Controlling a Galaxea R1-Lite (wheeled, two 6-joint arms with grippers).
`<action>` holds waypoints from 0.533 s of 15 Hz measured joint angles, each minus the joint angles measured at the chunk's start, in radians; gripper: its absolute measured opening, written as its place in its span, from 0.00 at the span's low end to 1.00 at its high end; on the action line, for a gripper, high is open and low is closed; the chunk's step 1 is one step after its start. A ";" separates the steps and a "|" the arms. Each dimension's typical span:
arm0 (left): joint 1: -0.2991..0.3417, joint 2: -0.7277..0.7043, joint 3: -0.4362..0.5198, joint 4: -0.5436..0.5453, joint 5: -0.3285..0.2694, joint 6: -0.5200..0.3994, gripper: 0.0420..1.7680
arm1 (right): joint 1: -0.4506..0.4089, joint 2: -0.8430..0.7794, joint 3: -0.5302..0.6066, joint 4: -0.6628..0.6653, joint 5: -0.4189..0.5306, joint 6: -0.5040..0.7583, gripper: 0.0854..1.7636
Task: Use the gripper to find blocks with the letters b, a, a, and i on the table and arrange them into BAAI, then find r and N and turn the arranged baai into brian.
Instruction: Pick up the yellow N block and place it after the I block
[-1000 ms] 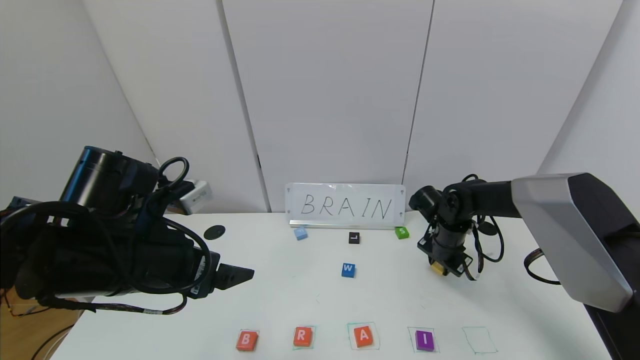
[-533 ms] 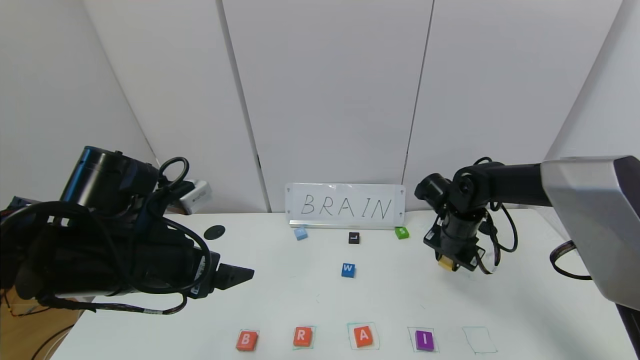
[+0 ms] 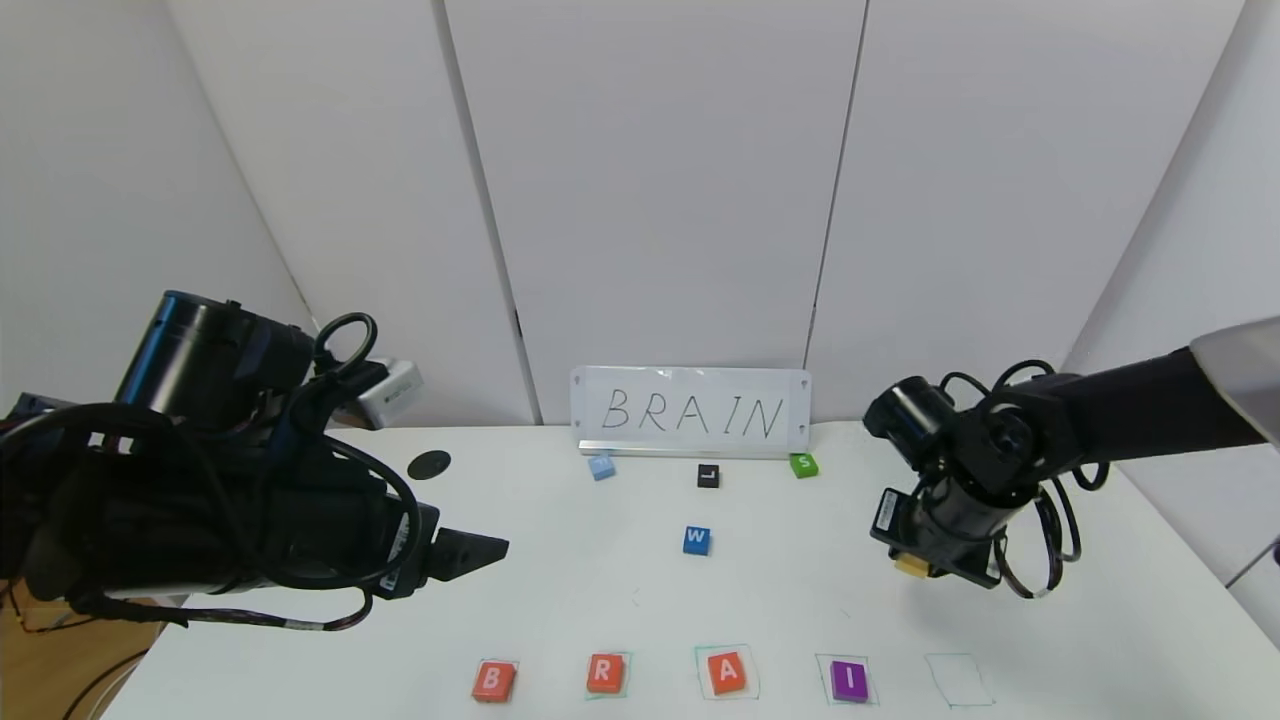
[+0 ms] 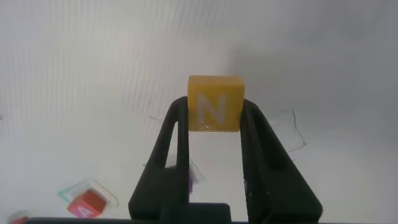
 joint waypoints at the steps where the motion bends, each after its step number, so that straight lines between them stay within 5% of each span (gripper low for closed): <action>1: 0.000 0.000 0.000 0.000 0.000 0.004 0.97 | 0.009 -0.039 0.068 -0.031 0.000 -0.034 0.27; 8: -0.001 -0.001 0.009 -0.004 0.000 0.017 0.97 | 0.031 -0.209 0.381 -0.183 0.055 -0.259 0.27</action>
